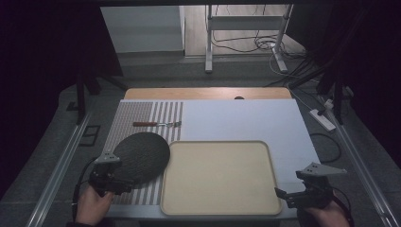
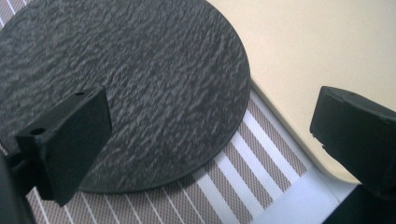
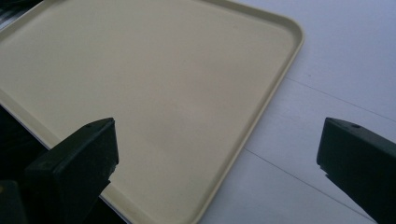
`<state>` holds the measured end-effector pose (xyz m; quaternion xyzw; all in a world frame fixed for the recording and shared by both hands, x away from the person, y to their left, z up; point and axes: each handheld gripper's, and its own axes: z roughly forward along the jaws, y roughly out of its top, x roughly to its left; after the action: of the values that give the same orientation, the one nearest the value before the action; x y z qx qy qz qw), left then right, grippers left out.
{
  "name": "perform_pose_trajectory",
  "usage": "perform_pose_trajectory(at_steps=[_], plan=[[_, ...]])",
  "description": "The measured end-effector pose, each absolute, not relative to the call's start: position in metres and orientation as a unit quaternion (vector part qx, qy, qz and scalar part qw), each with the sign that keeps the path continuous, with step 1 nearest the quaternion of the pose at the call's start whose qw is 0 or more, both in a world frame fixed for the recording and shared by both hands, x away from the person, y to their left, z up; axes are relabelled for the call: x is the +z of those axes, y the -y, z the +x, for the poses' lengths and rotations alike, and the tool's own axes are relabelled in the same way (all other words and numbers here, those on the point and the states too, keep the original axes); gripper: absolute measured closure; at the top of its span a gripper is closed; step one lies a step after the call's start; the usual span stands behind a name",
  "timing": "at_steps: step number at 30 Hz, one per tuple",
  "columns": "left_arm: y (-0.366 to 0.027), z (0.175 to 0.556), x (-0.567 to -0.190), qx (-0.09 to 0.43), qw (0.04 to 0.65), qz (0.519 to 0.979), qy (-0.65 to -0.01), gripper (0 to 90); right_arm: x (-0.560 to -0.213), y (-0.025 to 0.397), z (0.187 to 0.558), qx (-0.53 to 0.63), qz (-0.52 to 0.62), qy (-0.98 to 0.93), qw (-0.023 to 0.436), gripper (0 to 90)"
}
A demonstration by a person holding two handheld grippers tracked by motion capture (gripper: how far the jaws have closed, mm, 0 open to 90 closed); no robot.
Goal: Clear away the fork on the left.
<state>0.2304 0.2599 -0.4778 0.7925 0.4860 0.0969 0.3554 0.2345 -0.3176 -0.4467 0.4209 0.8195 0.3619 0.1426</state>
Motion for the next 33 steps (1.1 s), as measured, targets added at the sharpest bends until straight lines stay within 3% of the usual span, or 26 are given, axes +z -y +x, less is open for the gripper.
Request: perform_pose_trajectory(at_steps=[19,33], plan=[[-0.253,0.274,-0.482,0.073,0.361,0.800,-0.473,0.0,-0.447,0.318,0.235,0.361,0.424,-0.819,0.140,0.0],[-0.249,0.307,-0.478,0.084,0.360,0.803,-0.467,0.0,-0.447,0.318,0.236,0.360,0.425,-0.819,0.137,0.0]])
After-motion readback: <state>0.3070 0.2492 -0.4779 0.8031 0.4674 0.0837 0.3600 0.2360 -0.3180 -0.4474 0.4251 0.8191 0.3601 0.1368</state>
